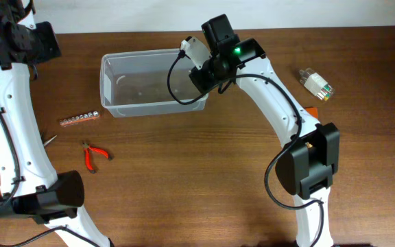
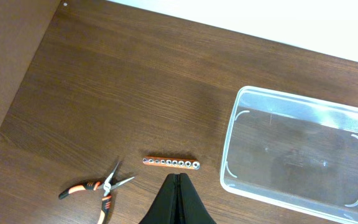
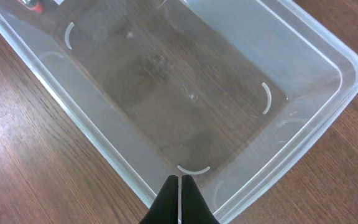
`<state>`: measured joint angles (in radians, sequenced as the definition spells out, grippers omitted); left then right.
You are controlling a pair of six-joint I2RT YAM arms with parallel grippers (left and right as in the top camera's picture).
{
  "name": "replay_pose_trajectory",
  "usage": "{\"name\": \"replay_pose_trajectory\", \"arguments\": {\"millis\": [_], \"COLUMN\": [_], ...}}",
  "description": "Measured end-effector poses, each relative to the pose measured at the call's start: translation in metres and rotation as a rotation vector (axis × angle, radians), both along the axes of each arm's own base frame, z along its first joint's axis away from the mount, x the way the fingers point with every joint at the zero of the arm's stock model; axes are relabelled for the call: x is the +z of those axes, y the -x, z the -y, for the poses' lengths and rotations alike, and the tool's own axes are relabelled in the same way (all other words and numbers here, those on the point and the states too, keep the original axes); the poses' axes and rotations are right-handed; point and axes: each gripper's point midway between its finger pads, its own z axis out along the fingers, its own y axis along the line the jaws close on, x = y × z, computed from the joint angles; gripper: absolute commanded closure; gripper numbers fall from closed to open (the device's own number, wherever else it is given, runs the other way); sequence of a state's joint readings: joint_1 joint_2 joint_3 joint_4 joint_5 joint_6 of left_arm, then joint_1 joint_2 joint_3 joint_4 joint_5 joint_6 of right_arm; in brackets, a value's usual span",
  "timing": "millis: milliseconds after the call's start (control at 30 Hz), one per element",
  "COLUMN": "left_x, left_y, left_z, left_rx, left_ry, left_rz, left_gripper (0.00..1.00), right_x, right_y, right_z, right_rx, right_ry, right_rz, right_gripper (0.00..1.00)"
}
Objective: Pack container
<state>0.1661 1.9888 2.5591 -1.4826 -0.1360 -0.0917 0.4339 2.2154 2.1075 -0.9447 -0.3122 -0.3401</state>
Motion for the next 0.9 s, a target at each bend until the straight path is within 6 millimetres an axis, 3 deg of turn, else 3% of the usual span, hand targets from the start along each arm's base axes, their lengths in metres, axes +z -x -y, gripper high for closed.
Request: {"name": "replay_pose_trajectory", "arguments": {"millis": [133,267,400,700,900], "left_x": [0.0,-0.001,-0.001,-0.001,-0.001], "left_y": [0.001,0.001,0.002,0.002,0.002], "left_z": [0.0,0.0,0.0,0.0,0.0], "left_rx": [0.0,0.0,0.0,0.0,0.0], "left_ry": [0.001,0.001,0.001,0.002,0.001], "left_rz": [-0.003,-0.008,-0.009,-0.009,-0.009], "left_gripper": [0.98,0.98,0.98,0.98,0.98], "right_x": [-0.01,-0.042,-0.057,-0.067,-0.073], "right_y": [0.0,0.006,0.008,0.017,0.035], "right_z": [0.0,0.005,0.011,0.033,0.049], "right_rx": [0.0,-0.007,-0.018,-0.054,-0.069], "right_ry": [0.009,0.06,0.101,0.216,0.283], "right_rz": [-0.019,-0.098,-0.128,-0.161,-0.241], "right_gripper": [0.96,0.96,0.96,0.96,0.96]}}
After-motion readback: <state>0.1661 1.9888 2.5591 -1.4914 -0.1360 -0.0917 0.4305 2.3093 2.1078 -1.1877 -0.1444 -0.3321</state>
